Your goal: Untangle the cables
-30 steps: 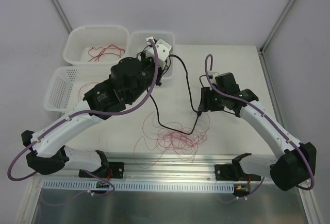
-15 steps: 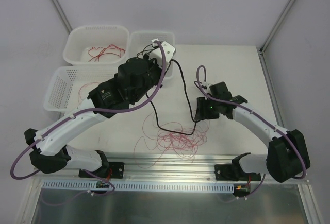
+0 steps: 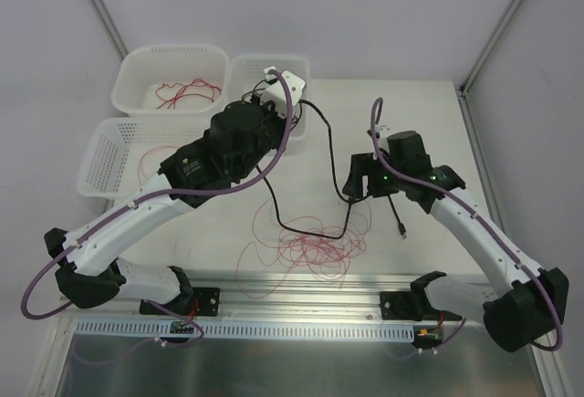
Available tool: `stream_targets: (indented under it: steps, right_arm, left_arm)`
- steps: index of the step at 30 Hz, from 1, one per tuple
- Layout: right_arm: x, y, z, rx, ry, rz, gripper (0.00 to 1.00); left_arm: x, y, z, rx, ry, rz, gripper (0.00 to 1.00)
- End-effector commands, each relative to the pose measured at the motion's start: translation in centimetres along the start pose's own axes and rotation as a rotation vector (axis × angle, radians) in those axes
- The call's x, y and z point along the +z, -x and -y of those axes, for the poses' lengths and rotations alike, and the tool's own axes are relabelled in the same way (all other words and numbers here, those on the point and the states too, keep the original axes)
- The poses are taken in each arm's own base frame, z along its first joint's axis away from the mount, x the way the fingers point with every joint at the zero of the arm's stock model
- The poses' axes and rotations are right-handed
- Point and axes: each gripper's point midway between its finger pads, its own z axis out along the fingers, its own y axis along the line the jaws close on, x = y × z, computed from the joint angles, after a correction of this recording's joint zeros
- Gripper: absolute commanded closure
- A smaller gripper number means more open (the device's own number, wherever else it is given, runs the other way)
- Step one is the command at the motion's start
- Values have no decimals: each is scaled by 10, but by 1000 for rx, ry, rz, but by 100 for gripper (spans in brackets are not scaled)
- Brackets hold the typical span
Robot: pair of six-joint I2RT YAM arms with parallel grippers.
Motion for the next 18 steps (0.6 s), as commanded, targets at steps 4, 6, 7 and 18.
stream_targets:
  steps: [4,6,7,18]
  right_arm:
    - [-69,44,-22,-54,18,203,18]
    - [-73,37,-18,-55,8,220,18]
    - [-71,31,-14,-52,-2,217,18]
    - [-101,24,-17,-61,45,428,5]
  left_arm:
    - [11,-12,-18,-65,93,-9,100]
    - [17,-18,-24,-76,113,-27,100]
    - [18,-21,-25,-79,116,-36,100]
    - [31,-33,-35,-100,141,-82,100]
